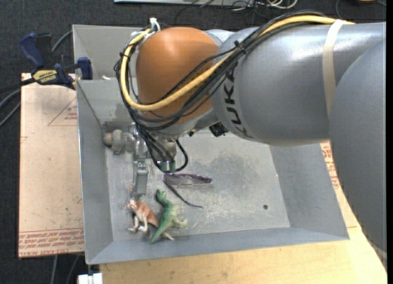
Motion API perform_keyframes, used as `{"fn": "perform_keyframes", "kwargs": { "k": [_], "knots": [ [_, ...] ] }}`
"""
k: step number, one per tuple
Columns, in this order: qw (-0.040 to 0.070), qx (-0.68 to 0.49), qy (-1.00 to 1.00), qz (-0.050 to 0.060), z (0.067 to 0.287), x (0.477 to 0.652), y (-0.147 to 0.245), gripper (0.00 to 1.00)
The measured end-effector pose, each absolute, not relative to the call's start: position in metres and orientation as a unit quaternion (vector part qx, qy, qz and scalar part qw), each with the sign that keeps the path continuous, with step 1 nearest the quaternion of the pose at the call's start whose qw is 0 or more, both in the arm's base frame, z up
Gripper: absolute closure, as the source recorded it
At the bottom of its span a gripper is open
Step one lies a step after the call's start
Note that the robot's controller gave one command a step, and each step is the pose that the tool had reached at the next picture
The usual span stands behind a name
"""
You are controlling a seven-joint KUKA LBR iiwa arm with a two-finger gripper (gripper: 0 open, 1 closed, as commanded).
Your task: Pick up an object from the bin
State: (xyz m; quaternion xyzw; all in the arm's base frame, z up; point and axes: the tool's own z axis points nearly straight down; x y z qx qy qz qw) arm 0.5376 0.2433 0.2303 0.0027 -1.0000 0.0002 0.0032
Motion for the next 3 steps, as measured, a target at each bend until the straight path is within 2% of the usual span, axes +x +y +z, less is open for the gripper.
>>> {"fn": "perform_keyframes", "kwargs": {
  "k": [1,2,3],
  "knots": [
    [0.000,0.000,-1.000,-0.001,0.235,0.539,0.241,0.00],
    [0.001,0.176,-0.984,-0.001,0.134,0.509,0.234,0.00],
    [-0.002,0.291,-0.957,-0.001,0.161,0.495,0.222,0.00]
  ]
}}
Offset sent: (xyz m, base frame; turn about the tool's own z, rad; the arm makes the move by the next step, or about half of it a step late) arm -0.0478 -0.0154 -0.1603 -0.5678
